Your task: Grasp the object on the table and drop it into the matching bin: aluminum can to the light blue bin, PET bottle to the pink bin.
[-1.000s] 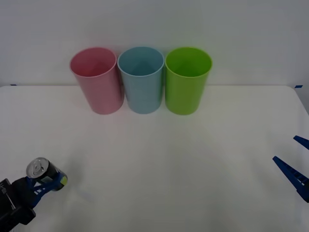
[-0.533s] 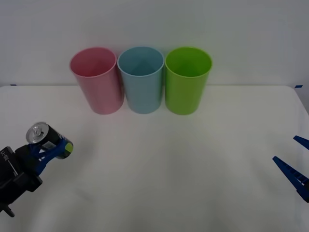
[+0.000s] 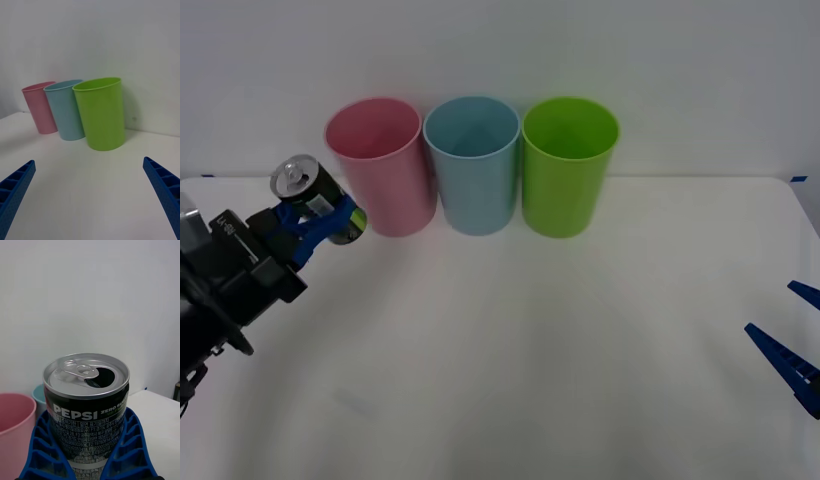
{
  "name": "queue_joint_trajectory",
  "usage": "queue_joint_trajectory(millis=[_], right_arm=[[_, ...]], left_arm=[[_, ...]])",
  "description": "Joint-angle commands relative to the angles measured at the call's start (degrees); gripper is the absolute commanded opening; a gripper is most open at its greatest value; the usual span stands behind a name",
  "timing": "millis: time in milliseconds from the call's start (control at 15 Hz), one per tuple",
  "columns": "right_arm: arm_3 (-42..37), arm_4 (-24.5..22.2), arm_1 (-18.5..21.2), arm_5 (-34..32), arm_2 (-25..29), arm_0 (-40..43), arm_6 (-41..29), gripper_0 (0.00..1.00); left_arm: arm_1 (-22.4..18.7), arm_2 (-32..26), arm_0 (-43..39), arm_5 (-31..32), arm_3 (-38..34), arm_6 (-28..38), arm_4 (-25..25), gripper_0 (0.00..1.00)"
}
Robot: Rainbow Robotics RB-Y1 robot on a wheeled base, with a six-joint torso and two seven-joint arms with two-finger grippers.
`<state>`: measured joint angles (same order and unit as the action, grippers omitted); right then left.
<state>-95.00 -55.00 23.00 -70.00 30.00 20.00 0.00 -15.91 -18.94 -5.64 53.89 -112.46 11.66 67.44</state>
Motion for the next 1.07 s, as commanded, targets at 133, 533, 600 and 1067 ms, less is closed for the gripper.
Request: queue_joint_trajectory(millis=[133, 533, 600, 1067], right_arm=[[0.0, 0.0, 0.0, 0.0, 0.0, 0.0, 0.0, 1.0], [0.0, 0.0, 0.0, 0.0, 0.0, 0.0, 0.0, 1.0], [0.0, 0.0, 0.0, 0.0, 0.0, 0.0, 0.0, 1.0], [0.0, 0.0, 0.0, 0.0, 0.0, 0.0, 0.0, 1.0]], left_arm=[[0.01, 0.83, 8.81, -1.95, 0.22, 9.43, 9.11, 0.01], [0.18, 3.03, 22.34, -2.92, 9.54, 14.44, 20.27, 0.01], [0.18, 3.2, 24.89, -2.83, 12.0, 14.44, 21.24, 0.01], [3.17, 3.56, 40.01, -3.0, 26.94, 14.62, 30.2, 0.01]])
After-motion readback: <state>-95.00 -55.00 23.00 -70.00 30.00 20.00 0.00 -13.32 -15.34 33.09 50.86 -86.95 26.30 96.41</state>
